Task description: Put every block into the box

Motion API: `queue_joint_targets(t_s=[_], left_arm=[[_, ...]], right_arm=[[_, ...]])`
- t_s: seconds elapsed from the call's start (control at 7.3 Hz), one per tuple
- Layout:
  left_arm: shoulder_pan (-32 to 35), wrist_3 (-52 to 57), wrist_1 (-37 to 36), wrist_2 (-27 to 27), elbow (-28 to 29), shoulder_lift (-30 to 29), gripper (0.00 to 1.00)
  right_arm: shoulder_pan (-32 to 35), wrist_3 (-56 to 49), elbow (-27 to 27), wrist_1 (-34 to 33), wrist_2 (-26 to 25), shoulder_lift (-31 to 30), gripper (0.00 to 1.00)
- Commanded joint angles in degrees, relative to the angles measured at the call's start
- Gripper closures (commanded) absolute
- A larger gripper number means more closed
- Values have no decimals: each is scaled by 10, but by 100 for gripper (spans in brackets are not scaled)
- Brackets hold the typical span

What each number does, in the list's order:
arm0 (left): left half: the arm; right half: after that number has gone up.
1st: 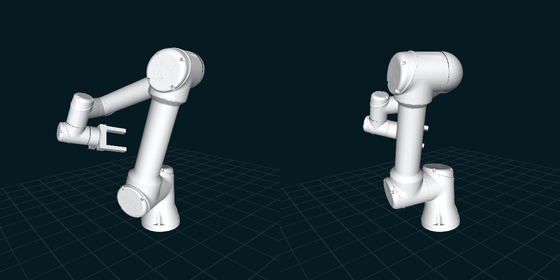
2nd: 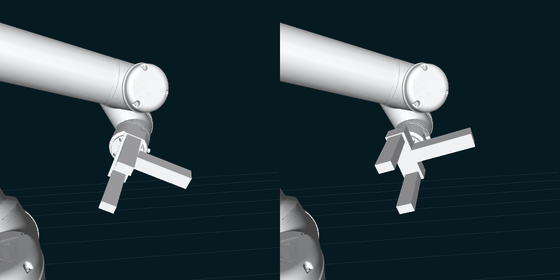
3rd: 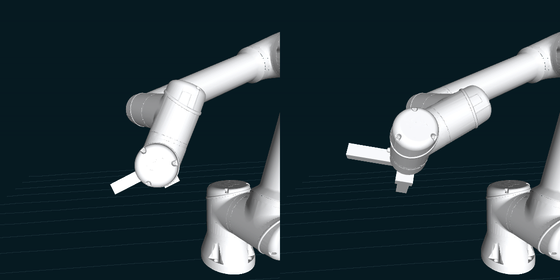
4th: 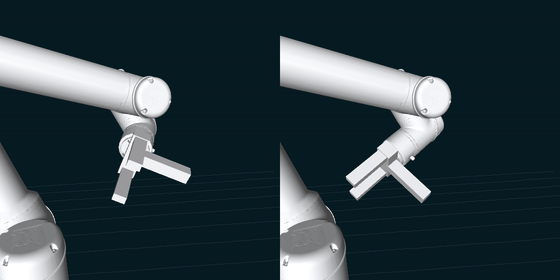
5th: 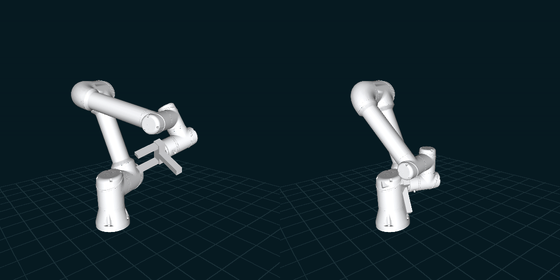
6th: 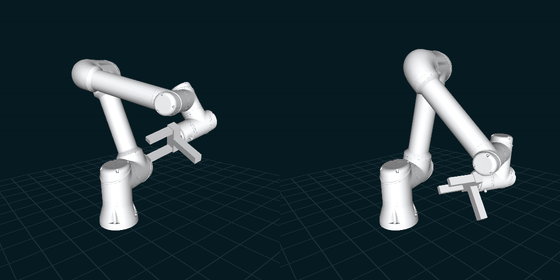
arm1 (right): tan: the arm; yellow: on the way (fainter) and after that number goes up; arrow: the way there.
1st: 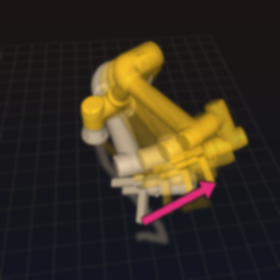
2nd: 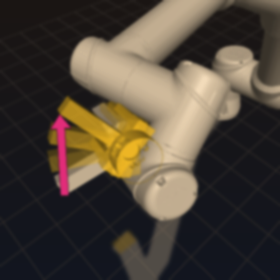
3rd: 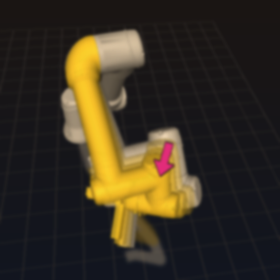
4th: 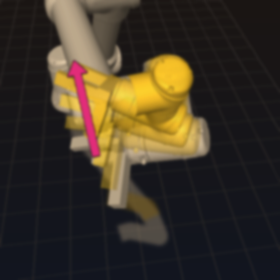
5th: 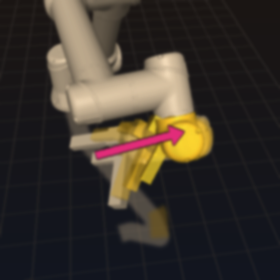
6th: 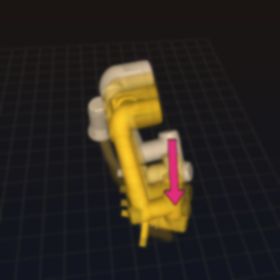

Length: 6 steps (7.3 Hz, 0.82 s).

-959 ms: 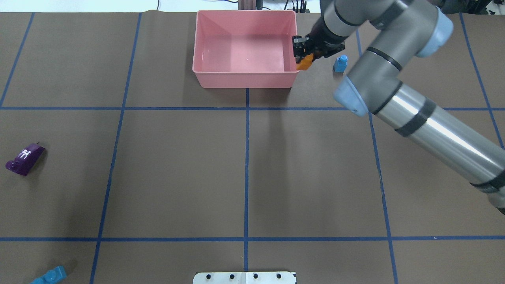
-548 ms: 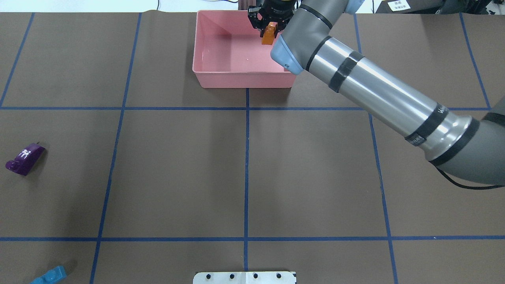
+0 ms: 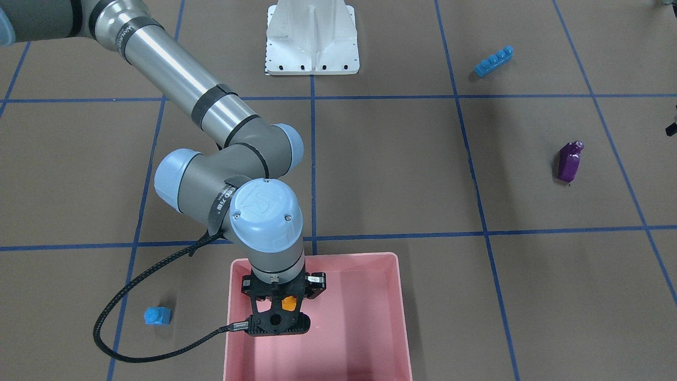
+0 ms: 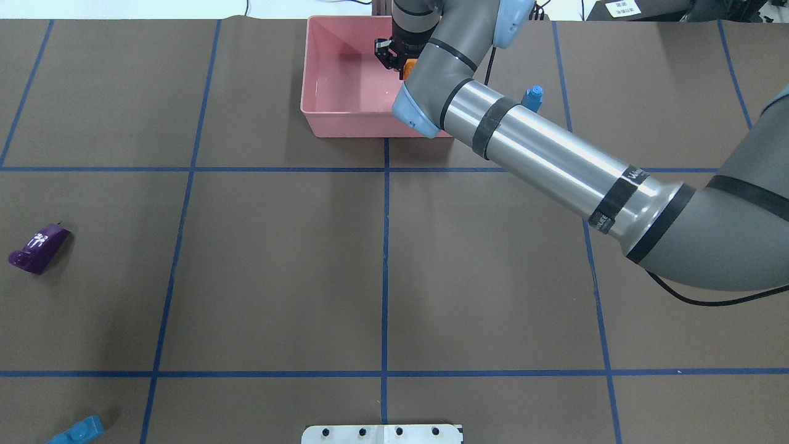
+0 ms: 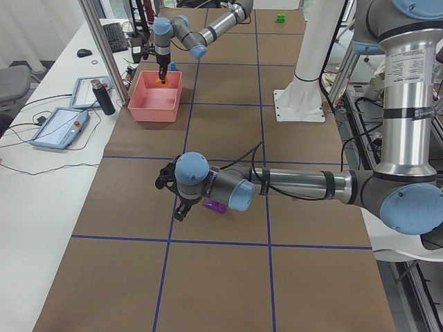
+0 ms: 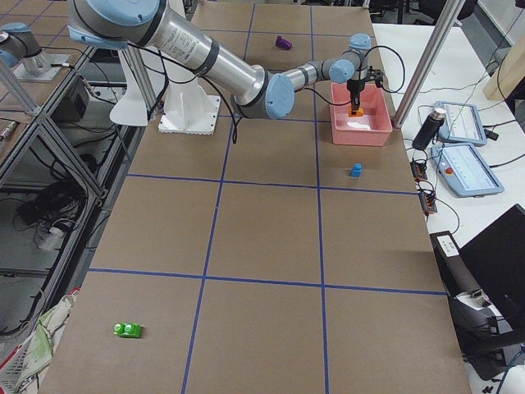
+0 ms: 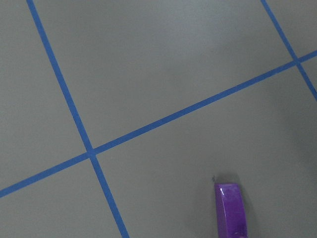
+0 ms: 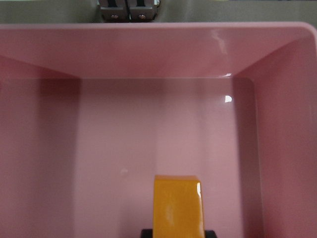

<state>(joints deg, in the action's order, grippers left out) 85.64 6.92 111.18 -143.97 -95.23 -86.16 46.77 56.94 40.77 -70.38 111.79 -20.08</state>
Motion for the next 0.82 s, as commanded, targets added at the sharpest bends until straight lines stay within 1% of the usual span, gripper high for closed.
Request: queue_joint_targets(t_s=[0.0,0.14,0.27,0.55,0.68], left_arm=[[-67,-4,18,0,-2,-1,0],[-80,-5,18,3,-2,-1,0],[-86,-2,18,5,0,7,0],[-104,-3,18,9,-2,24,0],[-117,-4,19,29,-3,28,0]], right_arm=[[-7,25,-2,10,-11,-2,0],[7,19,17,3,2,-3,0],[29,15,55,-39,44,-8,0],[59,-41,200,-181,77,-51,0],[74,-74,262,-225,94,-82,0]])
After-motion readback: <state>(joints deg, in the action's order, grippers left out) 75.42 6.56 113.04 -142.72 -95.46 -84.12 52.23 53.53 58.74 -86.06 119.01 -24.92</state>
